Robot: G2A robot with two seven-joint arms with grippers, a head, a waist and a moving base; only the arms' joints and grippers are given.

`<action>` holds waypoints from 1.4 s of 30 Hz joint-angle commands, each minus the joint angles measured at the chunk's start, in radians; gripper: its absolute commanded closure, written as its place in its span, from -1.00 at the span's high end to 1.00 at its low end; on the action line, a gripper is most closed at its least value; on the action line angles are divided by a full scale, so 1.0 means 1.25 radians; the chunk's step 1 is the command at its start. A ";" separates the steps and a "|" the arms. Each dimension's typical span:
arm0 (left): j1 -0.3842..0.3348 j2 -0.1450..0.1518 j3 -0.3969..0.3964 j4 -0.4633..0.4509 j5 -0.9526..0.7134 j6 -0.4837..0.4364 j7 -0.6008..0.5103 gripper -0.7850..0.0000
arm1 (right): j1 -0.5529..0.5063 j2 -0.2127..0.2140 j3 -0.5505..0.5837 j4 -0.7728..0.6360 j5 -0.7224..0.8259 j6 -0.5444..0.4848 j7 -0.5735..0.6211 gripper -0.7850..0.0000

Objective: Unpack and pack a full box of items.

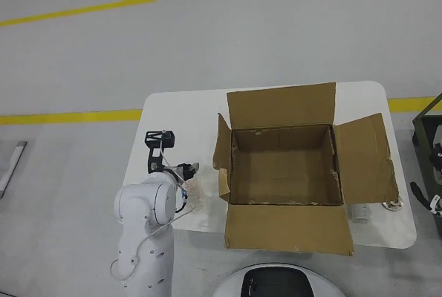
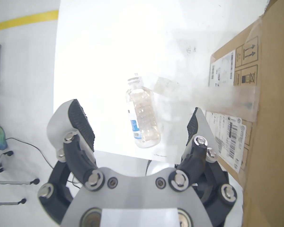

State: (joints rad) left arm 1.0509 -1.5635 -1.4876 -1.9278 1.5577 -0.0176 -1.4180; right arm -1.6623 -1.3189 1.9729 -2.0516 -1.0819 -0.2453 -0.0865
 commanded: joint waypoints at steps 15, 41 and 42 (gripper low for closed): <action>-0.032 0.012 -0.043 0.133 -0.088 0.009 -0.094 1.00 | 0.000 0.000 0.000 0.000 0.000 0.000 0.000 -1.00; -0.086 0.029 -0.055 0.357 -0.146 0.046 -0.045 1.00 | 0.000 0.000 0.000 0.000 0.000 0.000 0.000 -1.00; -0.087 0.030 -0.055 0.364 -0.150 0.047 -0.042 1.00 | 0.000 0.000 0.000 0.000 0.000 0.000 0.000 -1.00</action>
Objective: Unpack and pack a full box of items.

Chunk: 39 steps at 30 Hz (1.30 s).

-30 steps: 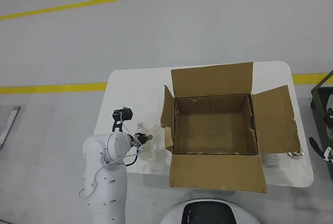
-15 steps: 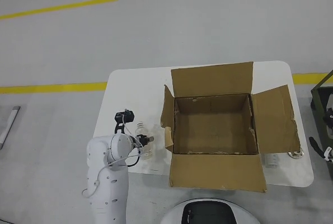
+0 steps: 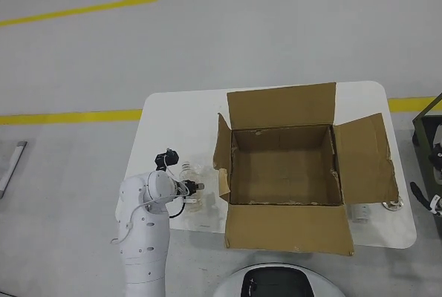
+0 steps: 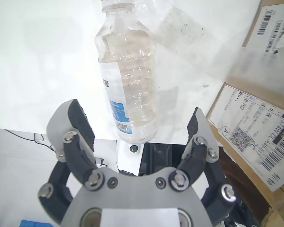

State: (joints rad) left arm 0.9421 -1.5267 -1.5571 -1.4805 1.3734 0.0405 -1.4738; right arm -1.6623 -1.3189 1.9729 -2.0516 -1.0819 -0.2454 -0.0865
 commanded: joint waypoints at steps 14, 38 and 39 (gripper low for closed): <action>-0.010 0.014 0.011 0.082 -0.015 0.001 0.041 0.69 | 0.000 0.000 0.000 0.000 0.000 0.000 0.000 -1.00; -0.006 0.033 0.031 0.067 -0.050 0.013 0.061 -1.00 | 0.000 0.000 0.000 0.000 0.000 0.000 0.000 -1.00; -0.005 0.034 0.027 0.056 -0.055 0.015 0.058 -1.00 | 0.000 0.000 -0.003 0.001 0.003 0.000 0.003 -1.00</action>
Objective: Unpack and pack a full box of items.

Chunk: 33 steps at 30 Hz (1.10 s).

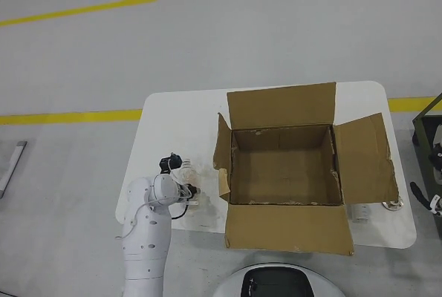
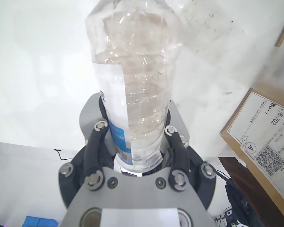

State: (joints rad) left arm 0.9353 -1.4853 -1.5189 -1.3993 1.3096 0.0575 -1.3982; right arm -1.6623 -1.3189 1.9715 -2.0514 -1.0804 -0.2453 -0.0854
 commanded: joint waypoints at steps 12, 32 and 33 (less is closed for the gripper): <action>-0.011 0.016 -0.075 -0.287 -0.135 0.052 -0.097 -1.00 | 0.006 0.001 -0.023 0.009 0.116 0.017 0.121 -0.26; -0.167 0.085 0.018 -0.438 -0.571 0.181 -0.110 -1.00 | -0.005 0.005 -0.041 0.021 0.413 0.035 0.307 -0.15; -0.172 0.089 0.019 -0.426 -0.596 0.182 -0.110 -1.00 | -0.007 0.005 -0.047 0.023 0.423 0.035 0.310 -0.18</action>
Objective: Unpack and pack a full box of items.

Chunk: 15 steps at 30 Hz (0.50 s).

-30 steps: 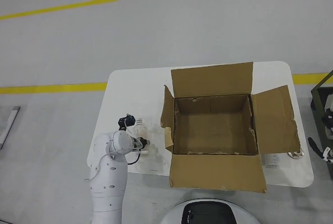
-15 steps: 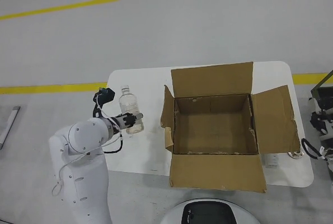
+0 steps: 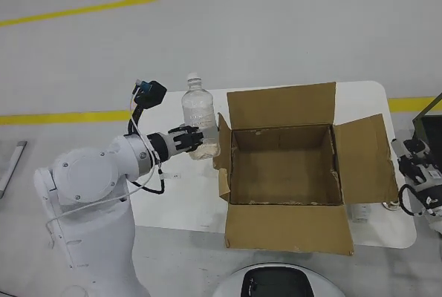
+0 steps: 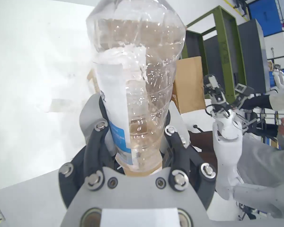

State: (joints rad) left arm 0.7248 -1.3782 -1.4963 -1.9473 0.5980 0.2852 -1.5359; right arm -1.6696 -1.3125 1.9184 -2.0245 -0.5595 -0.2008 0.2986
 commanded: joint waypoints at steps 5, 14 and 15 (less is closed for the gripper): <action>-0.033 0.023 0.023 0.033 -0.074 0.000 0.001 -1.00 | -0.009 0.000 -0.023 0.006 0.014 -0.002 0.000 -0.90; -0.064 0.052 0.081 0.046 -0.130 0.020 0.021 -1.00 | -0.031 0.000 -0.055 0.000 0.028 -0.012 -0.016 -1.00; -0.066 0.056 0.089 0.048 -0.138 0.023 0.023 -1.00 | -0.034 0.000 -0.060 -0.001 0.029 -0.011 -0.019 -1.00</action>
State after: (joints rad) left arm 0.6438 -1.3120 -1.3947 -1.8899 0.4343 0.3109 -1.5094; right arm -1.7090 -1.3125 1.8478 -2.0252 -0.5236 -0.2155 0.2768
